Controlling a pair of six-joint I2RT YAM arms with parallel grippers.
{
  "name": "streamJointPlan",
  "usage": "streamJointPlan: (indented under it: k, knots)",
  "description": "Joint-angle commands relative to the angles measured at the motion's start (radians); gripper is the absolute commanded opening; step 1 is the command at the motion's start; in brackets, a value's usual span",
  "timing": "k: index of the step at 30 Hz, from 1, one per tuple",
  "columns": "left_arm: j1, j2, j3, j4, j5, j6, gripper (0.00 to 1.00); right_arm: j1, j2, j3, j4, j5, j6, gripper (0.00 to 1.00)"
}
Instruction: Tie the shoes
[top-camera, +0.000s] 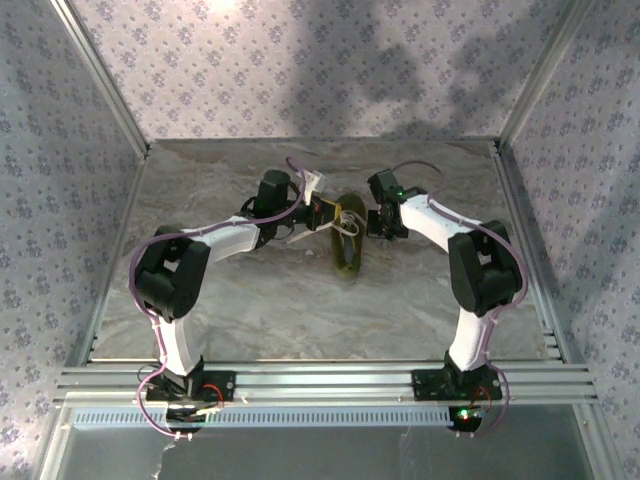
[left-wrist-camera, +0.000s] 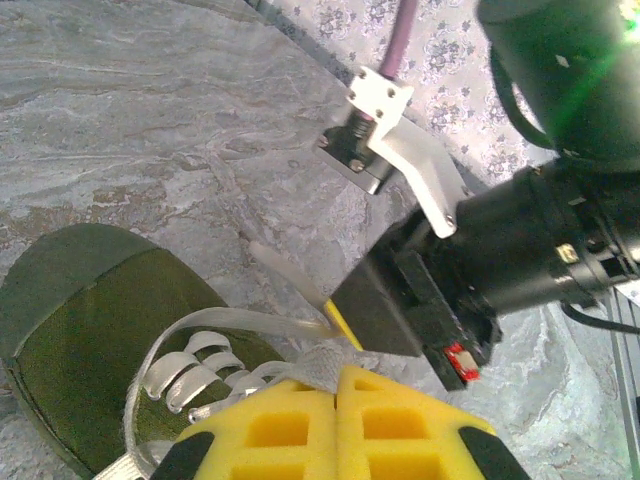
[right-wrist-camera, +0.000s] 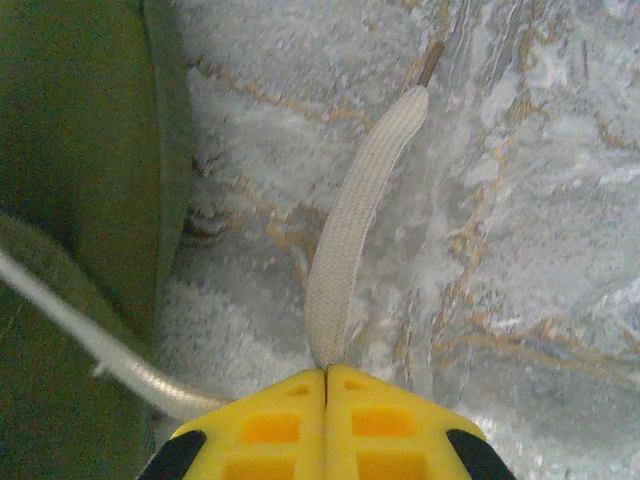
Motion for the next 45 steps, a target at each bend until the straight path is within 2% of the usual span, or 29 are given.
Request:
streamJointPlan:
  k: [1, 11, 29, 39, 41, 45]
  knots:
    - [0.002, -0.034, 0.029, 0.036, 0.017, -0.016, 0.00, 0.010, -0.057, -0.055, 0.011, 0.001, 0.034, 0.00]
    - [-0.001, -0.037, 0.024, 0.041, 0.027, -0.026, 0.00, 0.061, -0.106, -0.180, 0.103, -0.113, 0.032, 0.00]
    - [-0.007, -0.041, 0.029, 0.019, 0.012, -0.050, 0.00, 0.109, -0.254, -0.280, 0.156, -0.276, -0.011, 0.00]
    - [-0.007, -0.031, 0.032, 0.017, 0.009, -0.059, 0.00, 0.199, -0.292, -0.282, 0.178, -0.227, -0.013, 0.00]
    - [-0.007, -0.028, 0.032, 0.016, 0.007, -0.058, 0.00, 0.210, -0.308, -0.284, 0.164, -0.219, -0.015, 0.05]
    - [-0.007, -0.022, 0.031, 0.012, 0.001, -0.063, 0.00, 0.214, -0.332, -0.296, 0.143, -0.248, -0.036, 0.25]
